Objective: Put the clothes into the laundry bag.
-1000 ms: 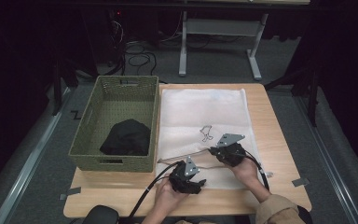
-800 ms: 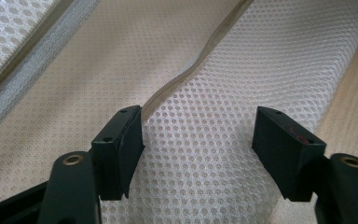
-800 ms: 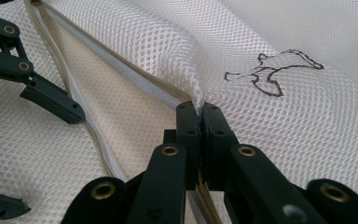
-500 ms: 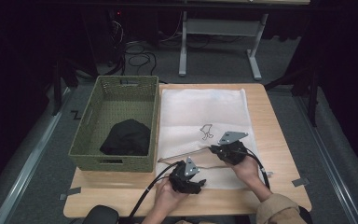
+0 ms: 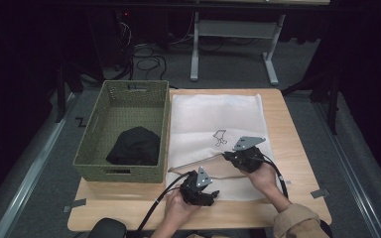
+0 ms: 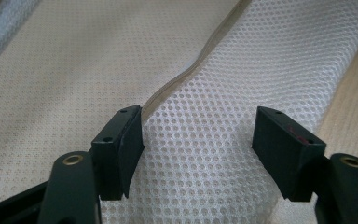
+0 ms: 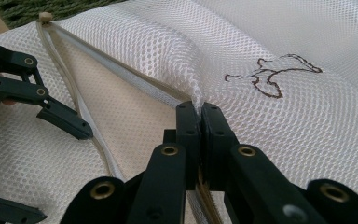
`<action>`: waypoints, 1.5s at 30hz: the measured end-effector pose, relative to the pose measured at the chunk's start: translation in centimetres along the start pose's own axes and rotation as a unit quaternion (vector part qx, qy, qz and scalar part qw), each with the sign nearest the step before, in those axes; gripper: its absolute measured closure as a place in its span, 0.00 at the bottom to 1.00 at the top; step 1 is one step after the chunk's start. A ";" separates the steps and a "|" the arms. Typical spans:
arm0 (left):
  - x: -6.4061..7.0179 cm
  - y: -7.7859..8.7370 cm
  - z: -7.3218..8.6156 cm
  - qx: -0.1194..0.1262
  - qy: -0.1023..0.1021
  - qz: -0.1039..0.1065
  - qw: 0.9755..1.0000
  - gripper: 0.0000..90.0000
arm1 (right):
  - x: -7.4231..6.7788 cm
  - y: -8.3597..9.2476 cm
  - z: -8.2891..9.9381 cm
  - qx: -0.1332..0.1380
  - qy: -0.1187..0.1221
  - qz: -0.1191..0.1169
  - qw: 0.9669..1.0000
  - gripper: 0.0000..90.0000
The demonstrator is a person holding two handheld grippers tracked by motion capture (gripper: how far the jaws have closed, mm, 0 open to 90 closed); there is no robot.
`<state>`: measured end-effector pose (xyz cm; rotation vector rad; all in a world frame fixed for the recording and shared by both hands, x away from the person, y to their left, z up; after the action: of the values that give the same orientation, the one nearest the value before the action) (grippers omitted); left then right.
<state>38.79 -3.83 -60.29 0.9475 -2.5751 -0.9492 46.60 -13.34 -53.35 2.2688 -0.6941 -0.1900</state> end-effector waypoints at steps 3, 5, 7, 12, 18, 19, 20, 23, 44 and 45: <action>0.0 0.0 0.0 0.001 0.000 -0.001 1.000 0.37 | 0.0 0.2 -0.2 0.002 -0.001 0.000 1.000 0.98; 0.0 0.0 0.0 0.001 0.001 -0.001 1.000 0.37 | 0.1 0.3 -0.4 0.002 -0.001 0.000 1.000 0.98; 0.0 0.0 0.0 0.001 0.001 -0.001 1.000 0.37 | 0.1 0.4 -0.4 0.003 0.001 0.001 1.000 0.98; 0.0 0.0 0.0 0.000 0.000 0.000 1.000 0.37 | 0.1 0.6 -0.6 0.005 0.001 -0.001 1.000 0.98; 0.0 0.0 0.0 0.000 0.001 0.000 1.000 0.37 | 0.2 0.8 -0.9 0.013 -0.003 -0.001 1.000 0.98; 0.0 0.0 0.0 0.001 0.001 0.000 1.000 0.37 | 0.2 0.8 -0.9 0.012 -0.002 -0.001 1.000 0.98; 0.0 0.0 0.0 0.001 0.001 0.000 1.000 0.37 | 0.2 0.9 -1.0 0.013 -0.002 -0.002 1.000 0.98; 0.0 0.0 0.0 0.001 0.001 0.000 1.000 0.37 | 0.2 1.0 -1.1 0.014 -0.003 -0.003 1.000 0.98; 0.0 0.0 0.0 0.001 0.002 0.000 1.000 0.37 | 0.4 1.8 -2.2 0.023 -0.007 -0.009 1.000 0.98; 0.0 0.0 0.0 0.001 0.001 0.001 1.000 0.37 | 0.4 1.8 -2.2 0.022 -0.006 -0.009 1.000 0.98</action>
<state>38.76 -3.84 -60.29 0.9472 -2.5742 -0.9445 46.88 -13.24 -50.46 2.3181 -0.6900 -0.1993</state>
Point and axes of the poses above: each handheld gripper's, and its own axes: y roughly backward along the jaws, z roughly out of its underside, x roughly to its right, the point moved 9 cm from there along -y, roughly forward along the jaws, and after that the axes turned 3 degrees about -z, right-handed, at the moved point
